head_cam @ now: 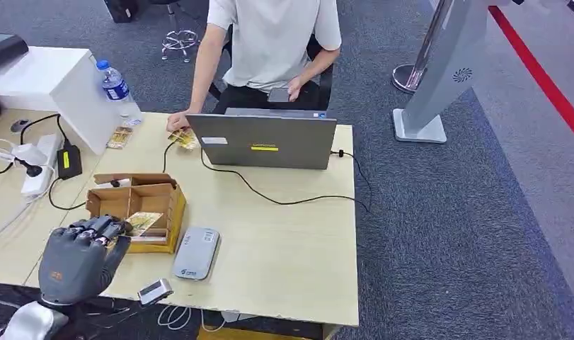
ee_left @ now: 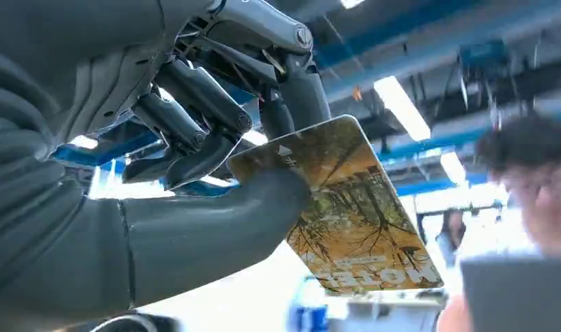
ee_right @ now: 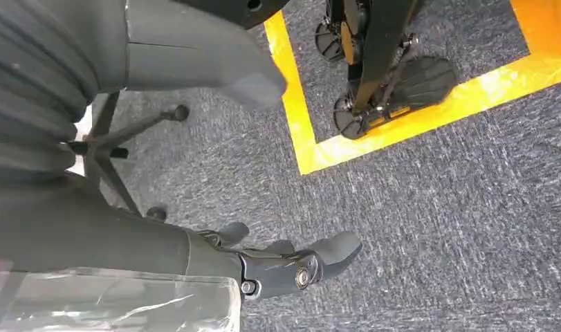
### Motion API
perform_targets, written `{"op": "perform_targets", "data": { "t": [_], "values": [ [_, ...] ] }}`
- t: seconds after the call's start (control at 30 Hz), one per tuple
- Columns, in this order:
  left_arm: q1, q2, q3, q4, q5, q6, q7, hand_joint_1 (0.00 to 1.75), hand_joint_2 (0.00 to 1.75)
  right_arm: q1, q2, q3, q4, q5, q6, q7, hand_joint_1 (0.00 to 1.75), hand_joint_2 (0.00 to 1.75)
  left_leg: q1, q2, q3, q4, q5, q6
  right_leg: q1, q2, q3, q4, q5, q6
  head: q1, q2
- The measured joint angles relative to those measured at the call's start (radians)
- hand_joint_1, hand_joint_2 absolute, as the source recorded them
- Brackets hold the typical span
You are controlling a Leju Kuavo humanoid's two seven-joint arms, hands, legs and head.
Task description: Pass the card to the sensor for recognition and then transmit it.
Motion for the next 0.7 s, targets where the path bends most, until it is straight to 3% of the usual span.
{"op": "perform_targets", "data": {
  "t": [0.07, 0.13, 0.2, 0.37, 0.5, 0.67, 0.7],
  "values": [
    [-0.098, -0.003, -0.005, 0.004, 0.055, -0.043, -0.001, 1.75, 1.75, -0.002, 0.0, 0.0, 0.0, 0.034, 0.005, 0.0, 0.0, 1.75, 0.0, -0.005, -0.001, 0.0, 0.003, 0.001, 0.0, -0.005, 0.0, 0.0, 0.0, 0.0, 0.0, 0.0],
    [-0.313, -0.037, -0.024, 0.093, 0.039, -0.079, 0.013, 1.75, 1.75, -0.01, 0.0, 0.012, 0.001, 0.082, 0.015, 0.0, 0.0, 1.75, 0.0, -0.017, -0.006, 0.001, 0.008, 0.002, 0.0, -0.016, -0.001, 0.0, 0.003, 0.002, 0.0, 0.0],
    [-0.541, -0.086, -0.042, 0.283, -0.015, -0.052, 0.027, 1.75, 1.75, -0.033, -0.001, 0.035, 0.002, 0.131, 0.024, 0.0, 0.0, 1.75, 0.0, -0.02, -0.008, 0.0, 0.014, -0.001, 0.0, -0.021, -0.003, 0.0, 0.008, -0.002, 0.003, 0.0],
    [-0.933, -0.195, -0.094, 0.735, -0.104, 0.034, 0.064, 1.75, 1.75, -0.062, -0.003, 0.08, 0.007, 0.183, 0.031, 0.02, 0.0, 1.75, 0.0, -0.012, -0.014, 0.001, 0.022, 0.001, 0.0, -0.011, -0.006, 0.0, 0.02, 0.001, 0.004, 0.0],
    [-1.11, -0.25, -0.11, 1.013, -0.129, 0.053, 0.09, 1.75, 1.75, -0.07, -0.003, 0.106, 0.013, 0.202, 0.036, 0.04, 0.0, 1.75, 0.0, -0.003, -0.016, 0.001, 0.022, 0.001, -0.001, -0.002, -0.01, -0.001, 0.024, 0.002, 0.003, 0.0],
    [-1.218, -0.295, -0.127, 1.224, -0.143, 0.067, 0.093, 1.75, 1.75, -0.077, -0.003, 0.123, 0.018, 0.202, 0.035, 0.058, 0.0, 1.75, 0.0, -0.002, -0.017, 0.001, 0.022, 0.001, -0.001, -0.001, -0.011, -0.001, 0.023, 0.002, 0.003, 0.0],
    [-1.228, -0.3, -0.128, 1.247, -0.144, 0.073, 0.093, 0.0, 1.75, -0.079, -0.003, 0.124, 0.019, 0.202, 0.033, 0.061, 0.0, 1.75, 0.0, -0.002, -0.017, 0.001, 0.022, 0.001, -0.001, -0.001, -0.012, -0.001, 0.023, 0.002, 0.003, 0.0]
  ]
}}
